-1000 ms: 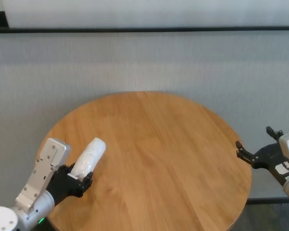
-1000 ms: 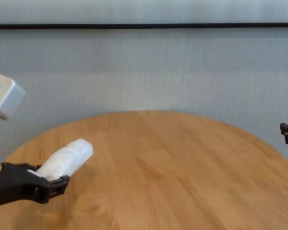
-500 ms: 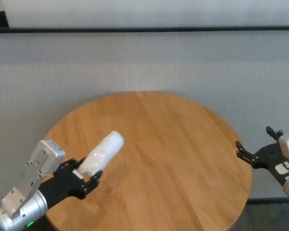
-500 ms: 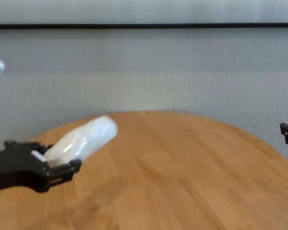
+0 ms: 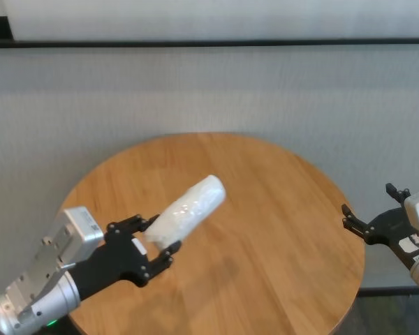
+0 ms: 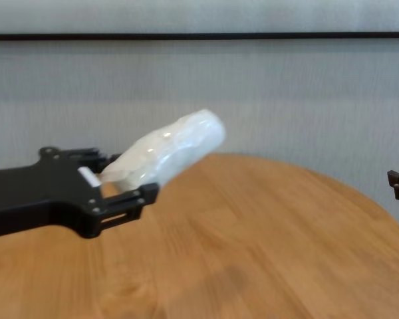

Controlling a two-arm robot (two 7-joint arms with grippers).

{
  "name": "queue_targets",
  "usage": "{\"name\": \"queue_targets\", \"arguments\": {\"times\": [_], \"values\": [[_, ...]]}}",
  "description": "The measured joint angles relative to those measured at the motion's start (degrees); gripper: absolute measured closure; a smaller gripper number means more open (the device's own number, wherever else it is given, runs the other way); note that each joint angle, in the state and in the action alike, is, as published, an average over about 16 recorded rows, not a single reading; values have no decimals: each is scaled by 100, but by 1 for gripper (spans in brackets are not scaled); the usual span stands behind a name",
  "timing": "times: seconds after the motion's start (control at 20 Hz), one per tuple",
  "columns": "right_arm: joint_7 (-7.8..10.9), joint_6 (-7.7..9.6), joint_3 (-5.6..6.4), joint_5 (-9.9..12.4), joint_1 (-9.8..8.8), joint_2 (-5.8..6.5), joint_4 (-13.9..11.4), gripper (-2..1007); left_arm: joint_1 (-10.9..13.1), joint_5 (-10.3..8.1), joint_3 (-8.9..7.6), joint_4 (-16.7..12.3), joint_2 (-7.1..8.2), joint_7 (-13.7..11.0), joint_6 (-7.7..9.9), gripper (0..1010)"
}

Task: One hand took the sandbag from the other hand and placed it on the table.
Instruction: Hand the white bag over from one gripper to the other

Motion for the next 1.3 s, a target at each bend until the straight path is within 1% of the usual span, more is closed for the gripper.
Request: {"name": "queue_targets", "arguments": {"times": [0.15,0.25,0.45,0.7,0.95,1.3], "values": [[0,0,0,0,0,0,0,0,-37,-29,92,-114,113,-137,-95,455],[0,0,0,0,0,0,0,0,-61,-54,146,-181,188,-214,-106,455],[0,0,0,0,0,0,0,0,-103,-117,230,-296,338,-329,-26,455],[0,0,0,0,0,0,0,0,-118,-225,276,-402,495,-403,118,455],[0,0,0,0,0,0,0,0,-122,-366,289,-447,598,-442,156,455],[0,0,0,0,0,0,0,0,-164,-580,340,-397,685,-565,50,455]]}}
